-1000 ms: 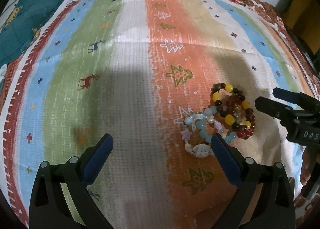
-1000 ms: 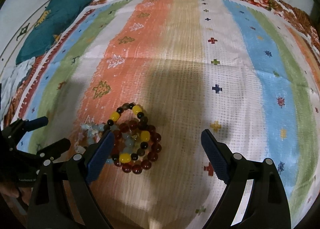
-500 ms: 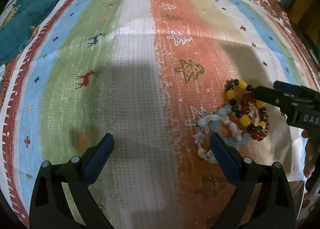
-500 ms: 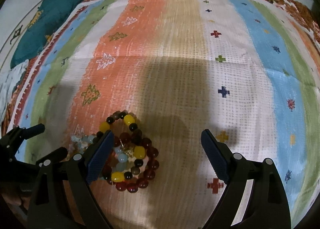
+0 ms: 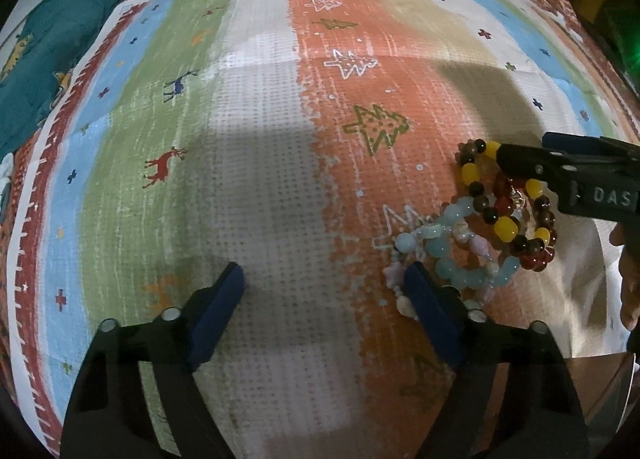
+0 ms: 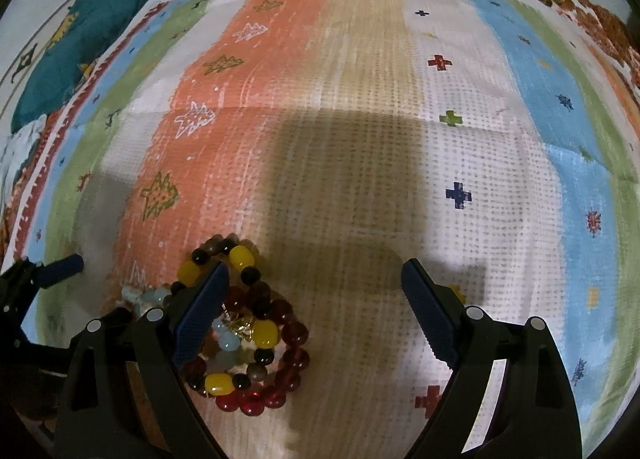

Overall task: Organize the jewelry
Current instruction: 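Move both tools back to the remaining bracelet pile, then grasp the small white charm with the left tool while the right tool grasps the yellow-black bead bracelet, then lift both held items over the silver tin and release them inside, then move both open tools toward the pale blue and dark red bracelets, then grasp the pale blue bead bracelet with the left tool while the right tool grasps the dark red bracelet, then carry both bracelets over the silver tin and open both tools to drop them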

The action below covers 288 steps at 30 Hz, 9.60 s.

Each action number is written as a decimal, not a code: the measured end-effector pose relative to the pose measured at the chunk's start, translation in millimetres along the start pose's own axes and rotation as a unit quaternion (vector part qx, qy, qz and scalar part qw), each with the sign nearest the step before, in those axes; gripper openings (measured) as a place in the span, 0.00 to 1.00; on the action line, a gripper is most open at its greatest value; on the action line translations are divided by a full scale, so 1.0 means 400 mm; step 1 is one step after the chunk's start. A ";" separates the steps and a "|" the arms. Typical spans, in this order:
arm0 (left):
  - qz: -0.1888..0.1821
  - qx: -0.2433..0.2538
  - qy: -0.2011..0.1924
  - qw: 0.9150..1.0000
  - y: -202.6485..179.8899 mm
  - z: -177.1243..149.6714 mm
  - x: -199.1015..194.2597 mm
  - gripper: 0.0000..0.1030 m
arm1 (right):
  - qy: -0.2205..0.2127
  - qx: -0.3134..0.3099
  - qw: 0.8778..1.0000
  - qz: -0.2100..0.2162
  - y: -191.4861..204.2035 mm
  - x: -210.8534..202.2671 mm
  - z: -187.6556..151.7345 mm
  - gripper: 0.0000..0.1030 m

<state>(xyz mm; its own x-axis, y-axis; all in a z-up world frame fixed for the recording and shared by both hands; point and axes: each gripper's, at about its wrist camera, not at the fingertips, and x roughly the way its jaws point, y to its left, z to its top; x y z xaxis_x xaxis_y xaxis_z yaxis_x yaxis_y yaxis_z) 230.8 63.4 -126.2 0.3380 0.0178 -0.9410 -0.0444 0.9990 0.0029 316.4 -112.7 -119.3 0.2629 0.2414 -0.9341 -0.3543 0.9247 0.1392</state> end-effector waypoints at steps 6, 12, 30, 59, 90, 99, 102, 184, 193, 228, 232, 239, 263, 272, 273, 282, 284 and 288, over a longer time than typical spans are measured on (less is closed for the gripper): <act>0.010 0.016 -0.001 1.000 -0.024 -0.002 0.002 0.63 | -0.001 -0.005 1.000 -0.008 0.001 0.010 0.002 0.78; -0.005 0.019 0.000 1.000 -0.035 -0.003 -0.003 0.33 | -0.003 -0.025 0.999 -0.024 0.012 0.012 -0.001 0.50; -0.038 -0.003 -0.024 0.999 -0.017 0.012 -0.070 0.06 | -0.016 -0.054 0.998 -0.011 0.040 -0.057 -0.010 0.10; -0.069 0.006 -0.077 0.995 -0.056 -0.025 -0.220 0.06 | -0.055 -0.060 0.997 -0.013 0.037 -0.237 -0.103 0.10; -0.078 0.000 -0.118 0.990 -0.084 -0.087 -0.342 0.06 | -0.117 -0.093 0.989 0.003 0.078 -0.416 -0.223 0.10; -0.090 0.001 -0.136 0.987 -0.094 -0.120 -0.389 0.06 | -0.134 -0.104 0.985 0.011 0.094 -0.459 -0.261 0.10; -0.097 0.002 -0.141 0.985 -0.101 -0.134 -0.402 0.06 | -0.138 -0.108 0.984 0.015 0.100 -0.471 -0.276 0.10; -0.075 -0.055 -0.081 0.992 -0.037 -0.085 -0.224 0.94 | -0.054 -0.021 0.998 0.009 0.011 -0.263 -0.189 0.83; -0.071 -0.059 -0.063 0.994 -0.025 -0.055 -0.171 0.94 | -0.041 -0.014 0.999 0.010 0.008 -0.218 -0.161 0.83; -0.057 -0.028 -0.022 0.998 -0.044 0.010 -0.046 0.94 | -0.004 -0.014 1.000 -0.015 -0.006 -0.094 -0.109 0.83; -0.060 -0.017 -0.017 0.998 -0.051 0.017 -0.033 0.94 | 0.001 -0.020 1.000 -0.018 0.000 -0.075 -0.103 0.83; -0.055 -0.008 -0.009 0.998 -0.057 0.028 -0.006 0.94 | 0.008 -0.024 0.999 -0.022 0.003 -0.051 -0.092 0.83; -0.011 0.025 -0.018 0.999 -0.053 0.038 0.028 0.70 | 0.024 -0.052 0.997 -0.050 0.002 -0.016 -0.097 0.74; -0.021 0.029 -0.010 0.999 -0.057 0.036 0.018 0.12 | 0.032 -0.070 0.997 -0.028 0.011 -0.027 -0.107 0.14; -0.021 0.030 -0.010 0.999 -0.057 0.035 0.018 0.11 | 0.033 -0.070 0.997 -0.026 0.011 -0.029 -0.107 0.14; -0.037 0.024 -0.018 0.999 -0.064 0.025 -0.032 0.11 | 0.007 -0.070 0.997 -0.017 0.018 -0.086 -0.104 0.14; -0.044 0.024 -0.026 0.998 -0.070 0.024 -0.053 0.11 | -0.002 -0.072 0.997 -0.011 0.028 -0.112 -0.104 0.14; -0.056 0.026 -0.042 0.997 -0.089 0.022 -0.098 0.11 | -0.015 -0.083 0.996 -0.005 0.051 -0.144 -0.105 0.14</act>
<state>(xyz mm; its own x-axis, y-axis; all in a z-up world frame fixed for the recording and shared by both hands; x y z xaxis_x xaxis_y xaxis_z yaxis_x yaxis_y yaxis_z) 227.3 27.6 -86.5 0.4165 -0.0924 -0.9044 0.0457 0.9957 -0.0807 256.4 -120.2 -76.7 0.2933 0.2434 -0.9245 -0.4946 0.8662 0.0712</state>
